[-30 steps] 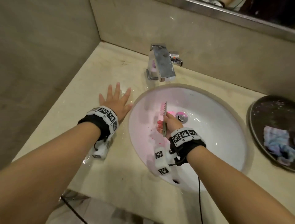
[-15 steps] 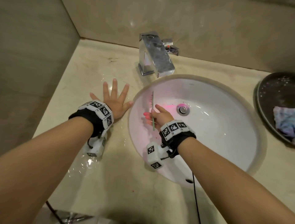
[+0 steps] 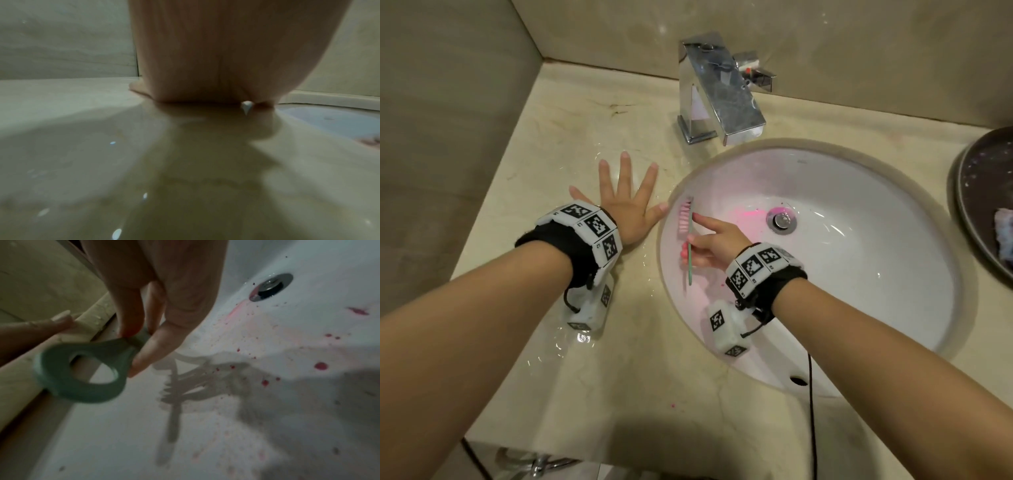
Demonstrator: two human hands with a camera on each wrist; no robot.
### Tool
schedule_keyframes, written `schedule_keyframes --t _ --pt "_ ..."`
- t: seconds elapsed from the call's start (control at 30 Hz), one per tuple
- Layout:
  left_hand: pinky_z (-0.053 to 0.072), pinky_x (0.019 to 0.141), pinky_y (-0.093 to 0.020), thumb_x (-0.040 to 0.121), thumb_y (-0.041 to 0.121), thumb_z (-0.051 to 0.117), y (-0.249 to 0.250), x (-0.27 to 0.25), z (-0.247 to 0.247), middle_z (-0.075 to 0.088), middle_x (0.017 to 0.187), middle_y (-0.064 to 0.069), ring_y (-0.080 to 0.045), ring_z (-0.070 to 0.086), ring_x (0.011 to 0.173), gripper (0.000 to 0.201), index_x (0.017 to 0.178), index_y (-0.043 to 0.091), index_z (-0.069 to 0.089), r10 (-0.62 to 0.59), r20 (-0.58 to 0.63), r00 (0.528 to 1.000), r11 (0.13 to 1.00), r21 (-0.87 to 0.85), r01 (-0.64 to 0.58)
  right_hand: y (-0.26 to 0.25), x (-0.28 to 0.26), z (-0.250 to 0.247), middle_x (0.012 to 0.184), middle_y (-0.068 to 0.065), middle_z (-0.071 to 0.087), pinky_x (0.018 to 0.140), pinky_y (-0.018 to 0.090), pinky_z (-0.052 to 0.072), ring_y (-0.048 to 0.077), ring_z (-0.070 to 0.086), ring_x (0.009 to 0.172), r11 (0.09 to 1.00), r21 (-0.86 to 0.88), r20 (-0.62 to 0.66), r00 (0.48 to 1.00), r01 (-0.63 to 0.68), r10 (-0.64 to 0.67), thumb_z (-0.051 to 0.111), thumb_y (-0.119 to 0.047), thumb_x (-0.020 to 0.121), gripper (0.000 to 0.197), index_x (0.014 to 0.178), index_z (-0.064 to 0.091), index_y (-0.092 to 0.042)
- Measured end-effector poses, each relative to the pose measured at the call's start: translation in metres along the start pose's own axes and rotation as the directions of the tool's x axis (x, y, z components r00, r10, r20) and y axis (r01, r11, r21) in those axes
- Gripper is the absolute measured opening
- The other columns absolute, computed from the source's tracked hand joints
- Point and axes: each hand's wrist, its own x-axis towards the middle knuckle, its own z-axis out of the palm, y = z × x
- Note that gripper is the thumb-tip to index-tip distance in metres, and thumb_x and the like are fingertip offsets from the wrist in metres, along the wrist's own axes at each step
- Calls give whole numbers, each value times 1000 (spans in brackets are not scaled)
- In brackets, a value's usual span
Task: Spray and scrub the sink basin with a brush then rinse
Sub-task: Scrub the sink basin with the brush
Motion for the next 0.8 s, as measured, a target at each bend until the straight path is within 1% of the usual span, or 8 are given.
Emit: schedule_keyframes --t 0.13,0.2,0.37,0.5,0.6,0.67,0.73,0.8 --pt "-7 101 -72 91 65 17 0 1 0 -32 152 5 -28 -28 140 64 143 46 -16 -2 5 1000 1000 4 2 -10 19 0 101 25 63 87 45 53 30 63 75 998 55 -132 991 41 -34 55 9 87 63 142 38 -16" --pt "-7 101 -72 91 65 17 -1 1 0 -31 152 5 -28 -28 140 64 143 47 -16 -5 10 1000 1000 2 5 -9 25 2 94 23 63 86 46 54 29 63 71 993 91 -178 982 73 -56 56 8 87 64 143 37 -16" --pt "-7 101 -71 91 65 17 0 2 0 -33 151 5 -28 -28 140 64 143 47 -16 -5 19 1000 1000 3 5 7 0 1 84 16 65 58 29 59 26 62 66 996 -80 19 999 -31 33 56 10 86 61 139 43 -16" --pt "-7 101 -71 91 66 16 -2 2 0 -34 151 6 -28 -28 140 64 142 47 -18 -7 29 1000 1000 5 7 8 -1 -11 71 8 68 66 33 59 22 65 63 953 -302 73 997 -9 33 58 9 85 61 139 44 -15" --pt "-8 101 -71 90 67 15 -1 2 -1 -35 150 6 -28 -29 139 65 142 48 -19 -7 38 999 1000 6 7 -2 7 -5 74 12 66 46 23 54 15 64 47 990 -137 -35 999 20 -25 55 12 86 59 139 43 -11" --pt "-8 101 -71 90 67 15 -1 2 -1 -34 150 6 -27 -29 139 65 142 48 -19 -11 37 999 1000 7 11 -2 10 -3 83 15 63 47 26 55 19 63 51 997 -79 -28 999 20 -22 54 12 86 59 139 43 -12" --pt "-8 101 -71 90 66 16 -1 2 0 -34 151 6 -27 -29 139 65 142 48 -18 -13 33 999 1000 4 13 6 8 -6 81 12 64 53 26 56 21 63 60 962 -273 57 998 13 3 57 9 86 60 139 44 -15" --pt "-7 101 -72 91 65 16 -1 2 0 -33 151 6 -28 -28 140 64 142 48 -17 -13 29 1000 1000 7 13 16 2 -15 76 11 66 58 27 57 21 65 60 856 -516 157 986 36 53 59 8 84 61 138 45 -18"
